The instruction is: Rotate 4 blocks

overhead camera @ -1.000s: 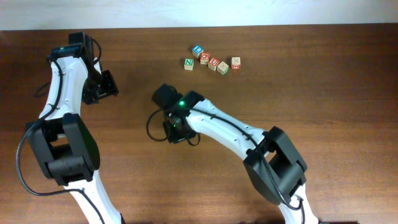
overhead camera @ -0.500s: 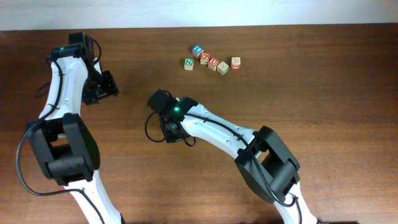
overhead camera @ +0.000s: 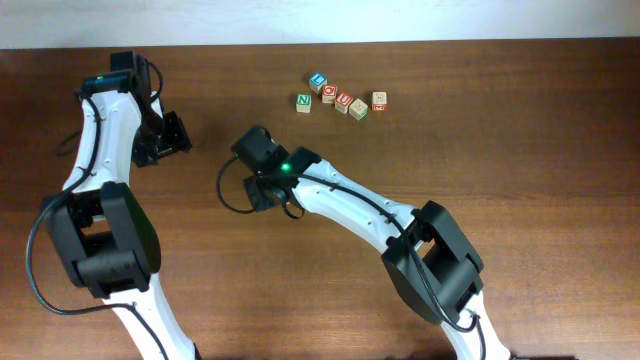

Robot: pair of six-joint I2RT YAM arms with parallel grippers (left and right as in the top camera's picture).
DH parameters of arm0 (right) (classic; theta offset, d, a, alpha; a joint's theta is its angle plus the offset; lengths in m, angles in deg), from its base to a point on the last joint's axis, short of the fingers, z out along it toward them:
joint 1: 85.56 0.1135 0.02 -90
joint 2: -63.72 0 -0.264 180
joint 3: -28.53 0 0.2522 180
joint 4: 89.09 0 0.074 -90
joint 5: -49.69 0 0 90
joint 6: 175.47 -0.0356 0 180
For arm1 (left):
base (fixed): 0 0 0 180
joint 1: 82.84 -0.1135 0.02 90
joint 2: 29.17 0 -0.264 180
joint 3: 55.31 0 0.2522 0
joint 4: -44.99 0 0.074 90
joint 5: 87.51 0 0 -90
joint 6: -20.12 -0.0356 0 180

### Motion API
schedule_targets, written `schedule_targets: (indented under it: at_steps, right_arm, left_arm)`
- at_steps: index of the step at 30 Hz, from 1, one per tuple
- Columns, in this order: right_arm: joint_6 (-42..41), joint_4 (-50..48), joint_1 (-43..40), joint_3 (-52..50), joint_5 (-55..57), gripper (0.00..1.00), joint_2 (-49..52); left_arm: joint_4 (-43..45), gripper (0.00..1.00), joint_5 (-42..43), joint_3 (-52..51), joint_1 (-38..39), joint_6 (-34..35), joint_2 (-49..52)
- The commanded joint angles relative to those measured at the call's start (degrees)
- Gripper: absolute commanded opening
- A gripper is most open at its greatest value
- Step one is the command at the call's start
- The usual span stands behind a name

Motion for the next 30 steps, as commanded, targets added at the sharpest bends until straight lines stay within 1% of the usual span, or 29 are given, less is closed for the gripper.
schedule_targets:
  at_steps: [1, 7, 12, 13, 16, 24, 27, 28, 29, 30]
  right_arm:
    - [0.3, -3.8, 0.3, 1.1, 2.4, 0.19, 1.5]
    - [0.3, -3.2, 0.3, 1.0, 4.1, 0.19, 4.5]
    - [0.3, -2.5, 0.2, 1.0, 11.1, 0.19, 4.9]
    - [0.0, -2.5, 0.2, 1.0, 11.7, 0.19, 4.9]
    - [-4.8, -1.0, -0.4, 1.0, 13.7, 0.18, 4.9]
    - [-7.7, 2.3, -1.6, 1.0, 13.2, 0.18, 4.9]
    - [-7.6, 3.2, -1.6, 1.7, 9.7, 0.18, 4.9]
    - [-7.6, 4.2, -1.6, 2.9, 9.5, 0.18, 4.8]
    - [-7.6, 5.8, -1.7, 5.1, 9.4, 0.25, 4.5]
    - [-7.6, 8.9, -2.0, 8.7, 9.1, 0.27, 4.1]
  left_arm:
    - [-0.2, 0.61, -0.4, 0.7, 0.3, 0.2, -0.1]
    - [-1.0, 0.60, -0.4, 0.7, 0.3, 0.2, -0.1]
    - [-1.2, 0.60, -0.4, 0.7, 0.3, 0.2, -0.1]
    - [-1.2, 0.61, -0.4, 0.7, 0.3, 0.2, -0.1]
    - [-1.3, 0.60, -0.4, 0.7, 0.3, 0.2, -0.1]
    - [-1.3, 0.60, -0.4, 0.7, 0.3, 0.2, -0.1]
    - [-1.5, 0.60, -0.4, 0.7, 0.3, 0.2, -0.1]
    - [-1.6, 0.60, -0.4, 0.7, 0.3, 0.2, -0.1]
    - [-1.7, 0.60, -0.4, 0.7, 0.3, 0.2, -0.1]
    - [-1.7, 0.60, -0.4, 0.7, 0.3, 0.2, -0.1]
